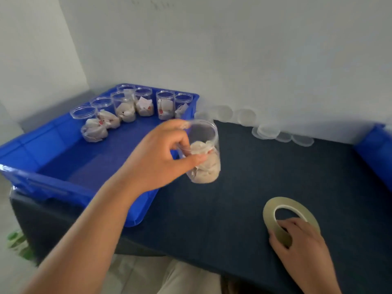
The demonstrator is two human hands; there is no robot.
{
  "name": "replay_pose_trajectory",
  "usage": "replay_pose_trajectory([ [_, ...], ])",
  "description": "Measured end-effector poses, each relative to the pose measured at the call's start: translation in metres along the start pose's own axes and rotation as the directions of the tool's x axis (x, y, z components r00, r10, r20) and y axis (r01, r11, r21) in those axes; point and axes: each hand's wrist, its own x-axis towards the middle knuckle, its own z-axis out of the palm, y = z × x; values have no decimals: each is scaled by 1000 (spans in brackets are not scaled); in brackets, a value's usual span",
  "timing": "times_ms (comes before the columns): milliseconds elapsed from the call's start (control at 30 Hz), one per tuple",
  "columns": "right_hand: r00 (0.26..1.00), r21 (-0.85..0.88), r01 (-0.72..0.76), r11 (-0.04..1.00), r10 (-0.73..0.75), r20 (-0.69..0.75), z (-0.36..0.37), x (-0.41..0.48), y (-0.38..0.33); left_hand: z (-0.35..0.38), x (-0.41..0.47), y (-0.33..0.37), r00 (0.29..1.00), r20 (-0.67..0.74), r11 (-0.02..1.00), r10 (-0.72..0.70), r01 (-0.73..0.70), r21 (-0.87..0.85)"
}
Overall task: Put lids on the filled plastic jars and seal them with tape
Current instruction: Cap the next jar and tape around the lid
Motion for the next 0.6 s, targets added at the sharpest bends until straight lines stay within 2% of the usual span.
replay_pose_trajectory([
  [100,998,33,-30,999,29,48,-6,1,-2,66,-10,3,969,246,999,-22,9,53],
  [200,997,62,-39,997,35,61,-7,2,-3,109,-15,-1,944,330,996,8,-38,84],
  [300,1000,85,8,996,-10,22,-3,3,1,118,-4,-6,912,408,997,40,-64,45],
  [400,996,71,81,994,-78,-35,3,8,6,108,22,-11,818,571,997,63,-23,-77],
  [433,997,76,78,994,-76,-31,3,10,7,106,36,-11,817,574,988,55,37,-148],
  [500,993,76,95,993,-89,-74,5,14,9,116,72,-20,874,485,963,8,124,-240],
  [533,987,58,123,991,-116,-107,6,16,11,127,95,-27,901,432,964,-40,148,-220],
  [600,981,63,157,986,-148,-127,8,19,10,157,144,-41,906,408,990,-117,138,-22],
])
